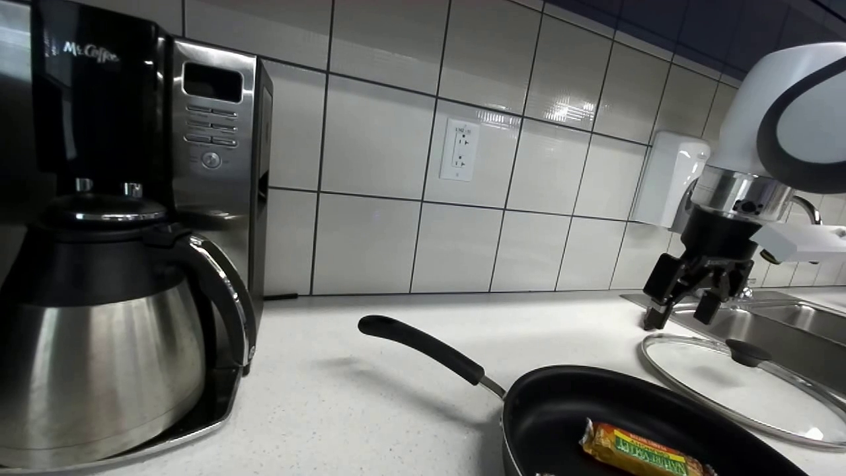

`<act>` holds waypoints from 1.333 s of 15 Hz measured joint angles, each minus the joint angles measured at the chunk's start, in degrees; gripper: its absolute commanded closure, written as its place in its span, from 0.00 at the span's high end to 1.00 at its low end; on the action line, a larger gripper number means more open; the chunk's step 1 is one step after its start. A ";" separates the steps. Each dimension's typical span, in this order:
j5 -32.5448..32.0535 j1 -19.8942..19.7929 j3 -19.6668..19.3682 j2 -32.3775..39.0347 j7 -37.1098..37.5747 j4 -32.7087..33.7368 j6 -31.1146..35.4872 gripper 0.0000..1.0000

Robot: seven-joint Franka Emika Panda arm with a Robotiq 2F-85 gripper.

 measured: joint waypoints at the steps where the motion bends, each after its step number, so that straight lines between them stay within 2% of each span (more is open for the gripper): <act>1: -0.58 -0.01 -0.17 0.33 1.67 0.35 0.00 1.00; 5: -1.00 -0.46 -2.23 2.72 6.10 3.27 -0.12 1.00; 10: -0.74 -2.19 -5.09 7.09 6.34 9.37 -0.36 1.00; 20: 5.05 -6.71 -6.38 18.94 5.88 24.65 -4.63 1.00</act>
